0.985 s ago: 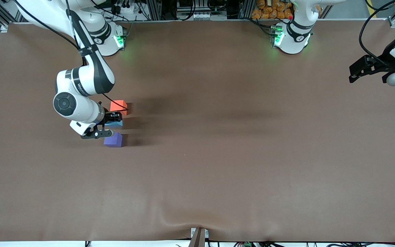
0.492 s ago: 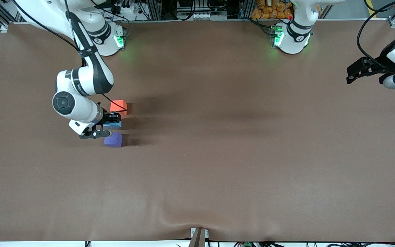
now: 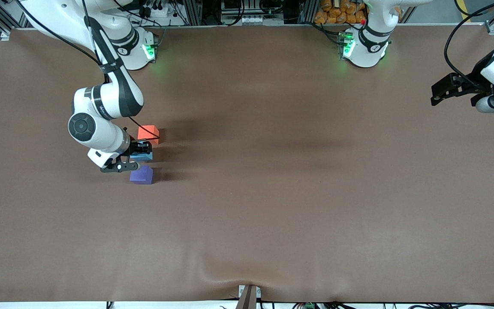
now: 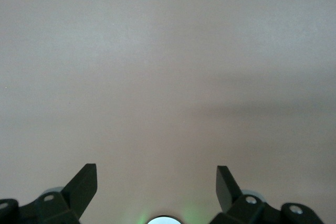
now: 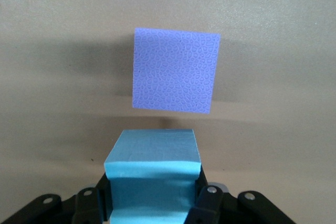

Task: Place blue block between orange and purple blocks
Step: 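Lower the blue block between the orange and purple blocks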

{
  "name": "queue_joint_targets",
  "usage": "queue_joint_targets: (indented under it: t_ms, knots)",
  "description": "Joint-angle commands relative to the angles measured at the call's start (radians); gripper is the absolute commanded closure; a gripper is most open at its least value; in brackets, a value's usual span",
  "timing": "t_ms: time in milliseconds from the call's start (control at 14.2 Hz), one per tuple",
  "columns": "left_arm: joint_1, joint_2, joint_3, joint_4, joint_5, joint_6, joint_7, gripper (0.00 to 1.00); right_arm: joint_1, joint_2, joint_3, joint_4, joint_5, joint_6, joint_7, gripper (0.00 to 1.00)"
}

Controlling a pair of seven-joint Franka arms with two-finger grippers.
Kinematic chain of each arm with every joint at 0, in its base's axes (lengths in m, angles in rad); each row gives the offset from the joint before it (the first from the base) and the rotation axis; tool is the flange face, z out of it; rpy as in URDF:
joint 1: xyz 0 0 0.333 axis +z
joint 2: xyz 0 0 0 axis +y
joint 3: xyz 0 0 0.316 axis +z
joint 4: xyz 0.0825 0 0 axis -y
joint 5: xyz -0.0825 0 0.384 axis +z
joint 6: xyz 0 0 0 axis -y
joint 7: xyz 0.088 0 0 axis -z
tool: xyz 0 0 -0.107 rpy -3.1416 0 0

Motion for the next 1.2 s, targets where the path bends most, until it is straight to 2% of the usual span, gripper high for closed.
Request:
queue_joint_targets:
  t_ms: [0, 1125]
  knots:
    - [0.005, -0.001, -0.004, 0.006, -0.015, -0.014, -0.001, 0.00, -0.026, 0.002, 0.015, -0.020, -0.008, 0.037, -0.011, 0.93]
    - [0.004, 0.001, -0.004, 0.009, -0.013, -0.017, -0.001, 0.00, -0.023, 0.061, 0.016, -0.057, -0.005, 0.146, -0.009, 0.93]
